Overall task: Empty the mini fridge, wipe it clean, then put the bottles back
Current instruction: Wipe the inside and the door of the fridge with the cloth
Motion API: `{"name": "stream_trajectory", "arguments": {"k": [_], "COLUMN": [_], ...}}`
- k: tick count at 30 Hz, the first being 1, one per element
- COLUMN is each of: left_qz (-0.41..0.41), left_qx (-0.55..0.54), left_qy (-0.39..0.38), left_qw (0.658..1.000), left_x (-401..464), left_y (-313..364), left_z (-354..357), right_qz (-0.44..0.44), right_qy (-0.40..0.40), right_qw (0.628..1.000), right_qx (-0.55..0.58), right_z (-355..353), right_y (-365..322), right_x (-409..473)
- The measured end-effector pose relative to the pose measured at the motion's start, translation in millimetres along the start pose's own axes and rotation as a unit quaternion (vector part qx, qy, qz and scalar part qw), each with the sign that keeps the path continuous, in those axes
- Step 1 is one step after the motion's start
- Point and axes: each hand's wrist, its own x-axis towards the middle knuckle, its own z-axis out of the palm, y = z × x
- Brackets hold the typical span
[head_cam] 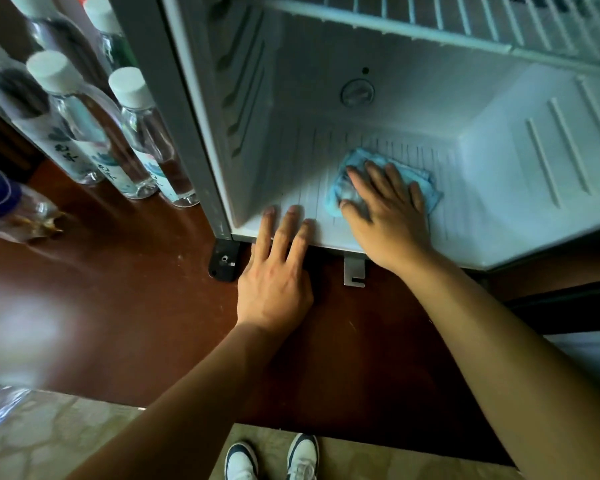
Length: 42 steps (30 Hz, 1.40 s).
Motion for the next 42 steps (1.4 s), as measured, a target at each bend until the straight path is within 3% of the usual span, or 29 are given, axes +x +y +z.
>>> {"name": "stream_trajectory", "arguments": {"k": [10,21,42], "left_qz": [-0.003,-0.002,-0.003], "left_qx": [0.014,0.008,0.017], "left_qy": [0.006,0.003,0.004], "left_qw": [1.0,1.0,1.0], "left_x": [0.6,2.2,0.1], "left_y": [4.1,2.7,4.1], "left_z": [-1.1,-0.7,-1.5], "right_qz": [0.035,0.031,0.041], "right_qy": [0.034,0.007,0.007], "right_qw": [0.998,0.999,0.999], "right_qx": [0.047,-0.023,0.001], "right_z": [1.5,2.1,7.7], "right_y": [-20.6,-19.5,-15.0], "right_x": [-45.1,-23.0,-25.0]}}
